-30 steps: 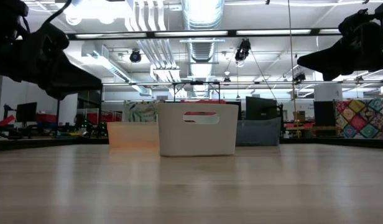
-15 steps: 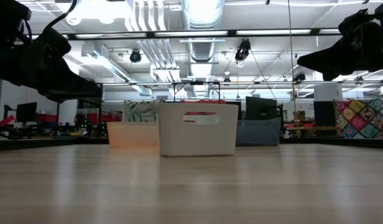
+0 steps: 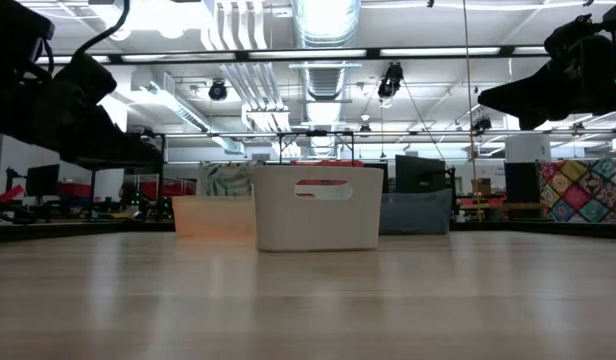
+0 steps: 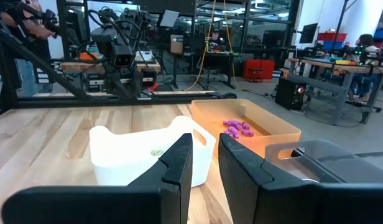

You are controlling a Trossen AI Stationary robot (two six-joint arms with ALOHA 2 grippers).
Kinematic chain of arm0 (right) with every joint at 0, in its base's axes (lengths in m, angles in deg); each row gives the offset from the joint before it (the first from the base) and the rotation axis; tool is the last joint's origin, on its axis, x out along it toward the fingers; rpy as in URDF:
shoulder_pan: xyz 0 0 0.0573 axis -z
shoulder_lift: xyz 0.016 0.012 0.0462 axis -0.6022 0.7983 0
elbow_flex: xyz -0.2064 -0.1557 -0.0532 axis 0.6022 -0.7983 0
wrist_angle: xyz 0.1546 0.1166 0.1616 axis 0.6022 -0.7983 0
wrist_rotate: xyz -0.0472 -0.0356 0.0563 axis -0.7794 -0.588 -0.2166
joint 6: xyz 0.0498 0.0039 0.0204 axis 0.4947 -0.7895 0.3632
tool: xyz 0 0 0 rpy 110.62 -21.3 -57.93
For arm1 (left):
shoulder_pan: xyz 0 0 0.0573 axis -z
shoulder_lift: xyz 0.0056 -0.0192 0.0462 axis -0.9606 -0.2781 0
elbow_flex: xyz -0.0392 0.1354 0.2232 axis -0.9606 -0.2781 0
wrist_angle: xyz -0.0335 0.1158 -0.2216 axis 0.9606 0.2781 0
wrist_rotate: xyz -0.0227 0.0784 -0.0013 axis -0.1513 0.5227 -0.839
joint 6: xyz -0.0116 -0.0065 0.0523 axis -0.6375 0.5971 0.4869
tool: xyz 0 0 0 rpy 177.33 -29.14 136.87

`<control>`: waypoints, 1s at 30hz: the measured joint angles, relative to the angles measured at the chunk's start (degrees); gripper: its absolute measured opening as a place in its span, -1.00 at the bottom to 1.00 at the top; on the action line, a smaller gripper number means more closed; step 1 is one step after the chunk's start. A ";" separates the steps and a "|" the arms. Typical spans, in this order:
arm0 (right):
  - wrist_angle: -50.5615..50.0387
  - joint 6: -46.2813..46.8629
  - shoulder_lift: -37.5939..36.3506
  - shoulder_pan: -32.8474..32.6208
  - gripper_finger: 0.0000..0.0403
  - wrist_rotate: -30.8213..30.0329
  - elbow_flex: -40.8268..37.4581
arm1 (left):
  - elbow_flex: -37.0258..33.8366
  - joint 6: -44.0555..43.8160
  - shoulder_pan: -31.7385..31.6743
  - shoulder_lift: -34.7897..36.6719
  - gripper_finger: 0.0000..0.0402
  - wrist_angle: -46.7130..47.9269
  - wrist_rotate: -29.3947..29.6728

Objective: Sort Halloween decoration
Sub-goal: Return to Home Position

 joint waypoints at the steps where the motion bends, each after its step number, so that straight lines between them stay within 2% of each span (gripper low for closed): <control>1: 0.01 -0.06 0.00 0.00 -0.65 0.00 0.00 | 0.00 0.00 0.00 -0.25 -0.42 -0.01 0.00; 30: 0.06 -0.04 0.00 -0.02 -0.65 0.00 0.00 | 0.00 0.00 0.00 -6.60 -0.42 -0.01 0.00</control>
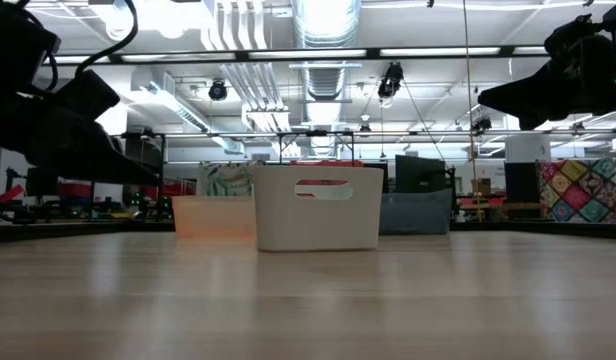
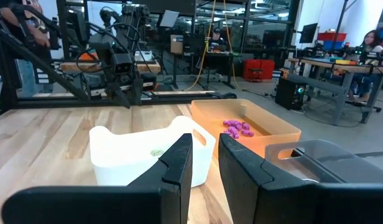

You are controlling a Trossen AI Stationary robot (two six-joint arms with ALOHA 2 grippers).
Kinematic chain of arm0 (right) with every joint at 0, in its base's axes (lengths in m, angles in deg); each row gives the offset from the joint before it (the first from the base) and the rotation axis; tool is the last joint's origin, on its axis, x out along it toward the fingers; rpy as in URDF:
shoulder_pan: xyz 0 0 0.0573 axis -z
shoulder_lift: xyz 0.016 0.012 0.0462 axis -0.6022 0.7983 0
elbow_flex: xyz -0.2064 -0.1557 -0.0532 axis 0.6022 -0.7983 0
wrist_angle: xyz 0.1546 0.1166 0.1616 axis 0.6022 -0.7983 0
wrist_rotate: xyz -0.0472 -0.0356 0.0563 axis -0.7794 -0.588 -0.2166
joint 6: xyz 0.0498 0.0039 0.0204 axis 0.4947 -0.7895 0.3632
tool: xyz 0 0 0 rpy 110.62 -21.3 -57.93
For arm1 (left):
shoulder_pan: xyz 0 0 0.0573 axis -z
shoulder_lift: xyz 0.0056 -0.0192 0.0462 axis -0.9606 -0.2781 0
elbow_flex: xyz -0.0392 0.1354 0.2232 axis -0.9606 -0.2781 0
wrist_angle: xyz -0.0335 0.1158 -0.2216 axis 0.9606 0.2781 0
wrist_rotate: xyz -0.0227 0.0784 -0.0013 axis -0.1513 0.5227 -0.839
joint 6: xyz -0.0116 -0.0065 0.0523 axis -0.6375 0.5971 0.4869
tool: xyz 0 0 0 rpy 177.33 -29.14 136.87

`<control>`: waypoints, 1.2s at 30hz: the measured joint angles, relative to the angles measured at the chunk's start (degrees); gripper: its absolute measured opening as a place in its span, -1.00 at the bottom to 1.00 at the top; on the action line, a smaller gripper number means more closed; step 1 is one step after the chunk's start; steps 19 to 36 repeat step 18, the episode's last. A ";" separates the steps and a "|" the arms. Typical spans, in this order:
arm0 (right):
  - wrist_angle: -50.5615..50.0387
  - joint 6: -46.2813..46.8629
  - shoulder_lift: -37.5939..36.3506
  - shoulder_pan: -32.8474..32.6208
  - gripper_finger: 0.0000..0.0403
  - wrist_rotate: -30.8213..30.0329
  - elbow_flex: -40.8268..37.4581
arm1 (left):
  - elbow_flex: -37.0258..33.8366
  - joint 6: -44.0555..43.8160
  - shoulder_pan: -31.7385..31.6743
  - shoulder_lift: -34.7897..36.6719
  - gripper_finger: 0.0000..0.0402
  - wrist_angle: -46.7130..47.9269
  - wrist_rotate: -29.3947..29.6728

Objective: Sort Halloween decoration
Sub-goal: Return to Home Position

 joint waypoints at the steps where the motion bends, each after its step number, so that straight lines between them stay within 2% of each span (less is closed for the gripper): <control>1: 0.02 0.06 0.00 0.01 -0.65 0.00 0.00 | 0.00 0.02 0.02 -0.12 -0.42 0.00 0.00; 36: 0.02 0.00 0.00 0.01 -0.65 0.00 0.00 | 0.00 0.01 0.00 -0.66 -0.42 0.00 0.00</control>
